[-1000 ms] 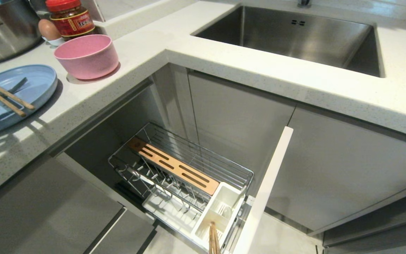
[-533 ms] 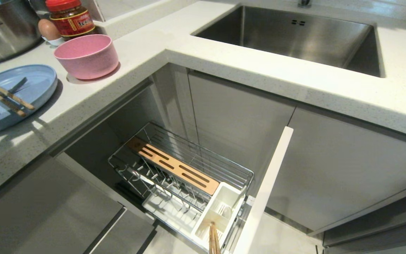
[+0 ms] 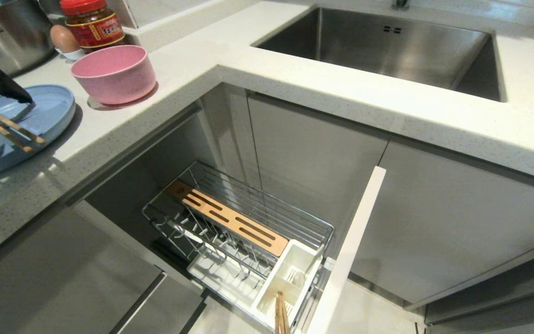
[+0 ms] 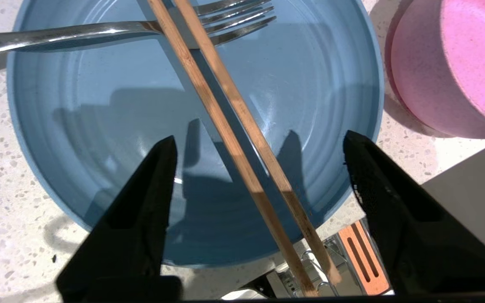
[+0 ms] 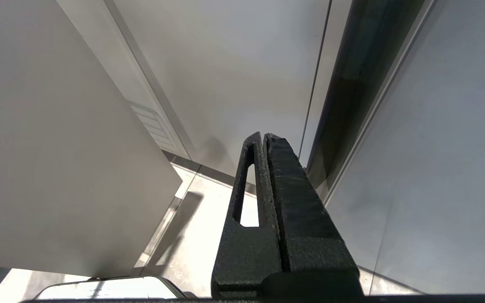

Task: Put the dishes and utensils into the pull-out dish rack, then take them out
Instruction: Pick up the chopsticks and place it in the cupboard

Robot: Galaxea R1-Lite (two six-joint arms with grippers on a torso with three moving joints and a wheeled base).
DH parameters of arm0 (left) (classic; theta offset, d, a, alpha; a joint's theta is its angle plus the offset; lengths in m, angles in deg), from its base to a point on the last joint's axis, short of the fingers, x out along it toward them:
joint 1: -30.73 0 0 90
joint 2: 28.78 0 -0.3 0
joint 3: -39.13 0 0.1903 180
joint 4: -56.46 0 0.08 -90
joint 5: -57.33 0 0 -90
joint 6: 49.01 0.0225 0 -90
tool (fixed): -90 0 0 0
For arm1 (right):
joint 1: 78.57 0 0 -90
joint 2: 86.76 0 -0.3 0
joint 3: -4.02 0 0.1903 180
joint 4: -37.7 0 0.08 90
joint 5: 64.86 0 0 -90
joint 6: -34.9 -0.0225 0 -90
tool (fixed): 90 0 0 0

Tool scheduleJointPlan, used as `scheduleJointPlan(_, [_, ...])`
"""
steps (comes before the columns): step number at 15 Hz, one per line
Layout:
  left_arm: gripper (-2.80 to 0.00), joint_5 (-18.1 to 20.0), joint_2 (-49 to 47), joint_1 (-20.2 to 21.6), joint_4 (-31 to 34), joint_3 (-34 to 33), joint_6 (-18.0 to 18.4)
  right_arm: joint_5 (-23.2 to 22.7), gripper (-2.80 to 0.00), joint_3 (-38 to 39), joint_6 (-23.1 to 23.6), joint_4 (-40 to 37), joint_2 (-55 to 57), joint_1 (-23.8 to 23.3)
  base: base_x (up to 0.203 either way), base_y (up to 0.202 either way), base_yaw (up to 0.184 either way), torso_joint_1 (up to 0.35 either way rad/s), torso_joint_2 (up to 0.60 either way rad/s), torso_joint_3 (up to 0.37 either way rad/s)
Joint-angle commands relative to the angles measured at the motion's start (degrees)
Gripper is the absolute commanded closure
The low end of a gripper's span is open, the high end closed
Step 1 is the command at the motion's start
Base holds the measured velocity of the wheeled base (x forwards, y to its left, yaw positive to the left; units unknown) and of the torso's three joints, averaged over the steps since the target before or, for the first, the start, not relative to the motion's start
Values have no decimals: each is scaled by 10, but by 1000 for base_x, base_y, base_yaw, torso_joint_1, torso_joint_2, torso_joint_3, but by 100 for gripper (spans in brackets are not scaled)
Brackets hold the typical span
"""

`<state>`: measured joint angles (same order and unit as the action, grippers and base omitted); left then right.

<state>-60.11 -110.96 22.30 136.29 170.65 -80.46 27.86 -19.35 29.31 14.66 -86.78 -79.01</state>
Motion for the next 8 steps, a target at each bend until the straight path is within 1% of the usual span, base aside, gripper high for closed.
scheduleJointPlan(1, [-280,-2,-7,0,4,0,-2,0,0,0,0,0,-2,0,0,0,0,0,0,0])
scheduleJointPlan(8, [-280,-3,-35,0,5,-3,-14,0,0,0,0,0,-2,0,0,0,0,0,0,0])
